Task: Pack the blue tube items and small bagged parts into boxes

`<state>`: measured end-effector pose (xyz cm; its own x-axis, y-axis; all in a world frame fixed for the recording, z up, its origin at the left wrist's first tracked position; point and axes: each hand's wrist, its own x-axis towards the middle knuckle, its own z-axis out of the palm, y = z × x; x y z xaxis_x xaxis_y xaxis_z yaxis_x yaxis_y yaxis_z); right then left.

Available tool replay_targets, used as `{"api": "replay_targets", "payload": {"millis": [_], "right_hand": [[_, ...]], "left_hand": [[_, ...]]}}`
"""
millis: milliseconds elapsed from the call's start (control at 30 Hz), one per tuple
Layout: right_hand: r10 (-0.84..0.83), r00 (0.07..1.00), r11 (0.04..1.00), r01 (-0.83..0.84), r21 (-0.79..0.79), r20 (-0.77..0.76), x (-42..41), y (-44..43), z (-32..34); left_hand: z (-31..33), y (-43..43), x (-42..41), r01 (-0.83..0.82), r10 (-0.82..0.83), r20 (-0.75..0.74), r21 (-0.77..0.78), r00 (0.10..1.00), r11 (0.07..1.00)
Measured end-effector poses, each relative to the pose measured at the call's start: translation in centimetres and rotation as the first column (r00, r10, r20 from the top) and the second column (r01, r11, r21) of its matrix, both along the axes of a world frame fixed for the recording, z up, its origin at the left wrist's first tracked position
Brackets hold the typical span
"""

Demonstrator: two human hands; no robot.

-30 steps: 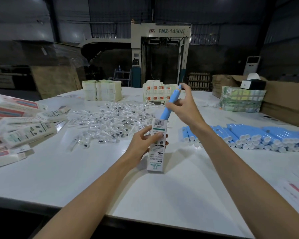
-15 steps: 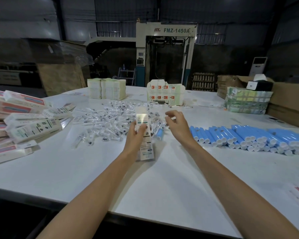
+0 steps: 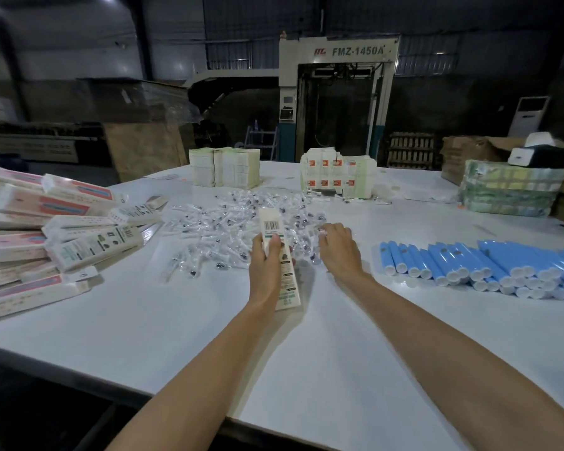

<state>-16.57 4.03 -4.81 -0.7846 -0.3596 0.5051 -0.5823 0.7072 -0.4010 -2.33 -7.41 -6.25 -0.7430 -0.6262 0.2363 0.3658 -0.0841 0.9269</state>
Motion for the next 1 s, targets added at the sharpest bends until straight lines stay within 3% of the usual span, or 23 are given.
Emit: {"api": "replay_targets", "payload": {"millis": [67,167,233,433,633,800,1000], "right_hand": [[-0.073,0.995,0.997,0.073,-0.001,0.073,-1.3,-0.4,0.7],[-0.039,0.988,0.989,0.018,0.144,0.148,-2.7,-0.4,1.0],[-0.01,0.992,0.983,-0.014,0.184,0.126,-3.3,-0.5,0.7],[-0.01,0.999,0.997,0.008,0.073,0.031,-3.2,-0.3,-0.1],[0.039,0.998,0.97,-0.051,0.238,0.053,-2.9,0.7,0.0],[0.192,0.97,0.866,-0.096,0.491,-0.148,-2.6,1.5,-0.3],[0.316,0.918,0.872,-0.182,0.454,-0.239,-2.1,2.2,-0.5]], "left_hand": [[0.0,0.1,0.1,0.01,-0.01,-0.001,-0.017,1.0,1.0],[-0.1,0.2,0.1,0.023,-0.023,0.0,-0.072,1.0,0.997],[-0.1,0.1,0.0,0.023,-0.023,-0.004,-0.097,1.0,0.995],[0.2,0.3,0.0,0.031,-0.031,0.002,-0.116,1.0,0.993],[0.3,0.5,0.2,0.046,-0.046,0.0,-0.118,0.999,0.992],[0.5,0.8,0.3,0.063,-0.065,-0.009,-0.132,0.998,0.989],[0.7,1.0,0.6,0.084,-0.085,-0.007,-0.094,0.996,0.992]]}}
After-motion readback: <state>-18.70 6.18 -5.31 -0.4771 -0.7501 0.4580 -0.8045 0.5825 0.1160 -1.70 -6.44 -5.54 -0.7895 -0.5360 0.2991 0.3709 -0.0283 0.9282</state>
